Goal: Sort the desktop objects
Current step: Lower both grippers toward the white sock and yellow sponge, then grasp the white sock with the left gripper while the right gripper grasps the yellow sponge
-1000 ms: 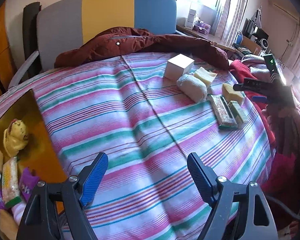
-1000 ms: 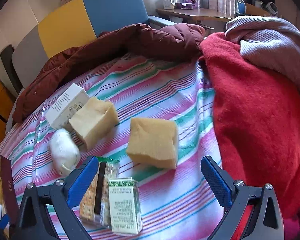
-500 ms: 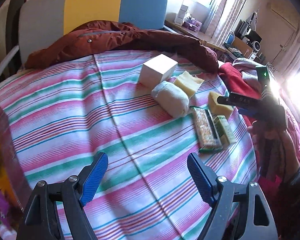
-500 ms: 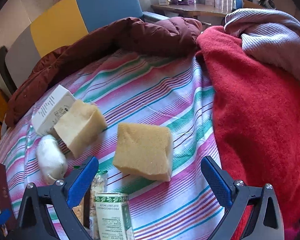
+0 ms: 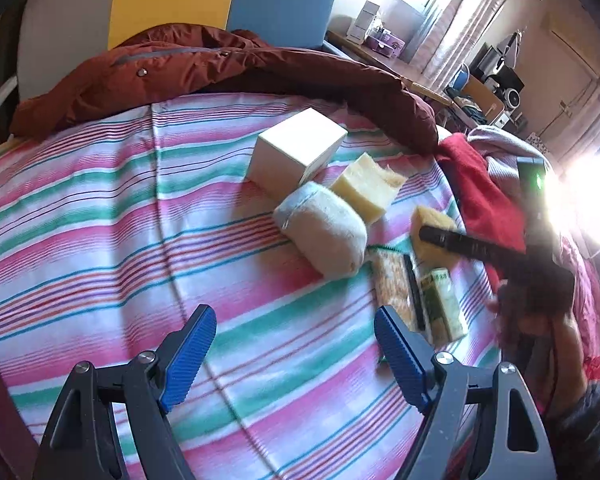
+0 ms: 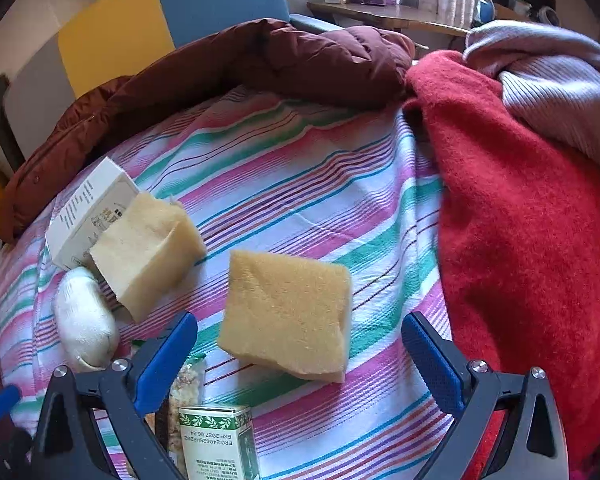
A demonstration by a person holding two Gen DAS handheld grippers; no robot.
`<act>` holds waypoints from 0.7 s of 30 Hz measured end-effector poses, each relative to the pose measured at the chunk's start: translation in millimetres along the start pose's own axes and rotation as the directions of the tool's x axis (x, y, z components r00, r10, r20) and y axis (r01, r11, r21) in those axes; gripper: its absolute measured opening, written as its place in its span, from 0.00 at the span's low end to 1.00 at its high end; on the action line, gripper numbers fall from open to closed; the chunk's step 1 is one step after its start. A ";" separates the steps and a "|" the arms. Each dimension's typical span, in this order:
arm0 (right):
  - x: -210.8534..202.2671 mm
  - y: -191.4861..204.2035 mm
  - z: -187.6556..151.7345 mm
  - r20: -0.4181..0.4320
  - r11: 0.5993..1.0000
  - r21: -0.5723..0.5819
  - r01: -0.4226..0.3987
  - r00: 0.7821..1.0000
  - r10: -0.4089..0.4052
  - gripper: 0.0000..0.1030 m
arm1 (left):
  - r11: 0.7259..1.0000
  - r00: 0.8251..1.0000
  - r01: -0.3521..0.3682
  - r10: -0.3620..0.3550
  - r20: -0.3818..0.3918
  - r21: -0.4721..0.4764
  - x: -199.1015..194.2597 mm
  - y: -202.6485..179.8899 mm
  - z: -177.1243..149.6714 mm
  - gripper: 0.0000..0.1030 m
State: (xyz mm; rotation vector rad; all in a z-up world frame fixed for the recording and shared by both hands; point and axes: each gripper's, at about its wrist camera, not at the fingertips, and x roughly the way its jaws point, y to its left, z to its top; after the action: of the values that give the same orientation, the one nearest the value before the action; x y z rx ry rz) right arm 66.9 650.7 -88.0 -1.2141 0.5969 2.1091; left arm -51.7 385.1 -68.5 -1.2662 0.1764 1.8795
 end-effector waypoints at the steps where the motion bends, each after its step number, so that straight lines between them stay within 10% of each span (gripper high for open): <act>1: 0.4 1.5 -1.0 -0.005 1.000 -0.008 0.003 1.000 -0.003 0.96 | 1.000 1.000 0.007 -0.007 0.000 -0.008 2.7 -0.9 3.6 0.80; 7: 3.3 1.4 -2.7 -0.020 1.000 -0.028 0.010 1.000 -0.010 0.72 | 0.998 0.999 0.037 -0.036 0.008 -0.059 20.1 -5.4 27.0 0.81; 21: 1.2 6.9 -2.5 -0.003 0.997 -0.069 0.016 1.000 -0.016 0.65 | 0.981 0.999 0.023 -0.032 -0.041 -0.191 79.6 -0.3 56.2 0.81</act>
State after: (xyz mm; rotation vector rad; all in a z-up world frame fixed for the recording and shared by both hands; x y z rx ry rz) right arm 63.0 644.6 -89.8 -1.2561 0.5178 2.1303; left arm -101.5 459.7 -106.5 -1.4319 0.0009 1.8811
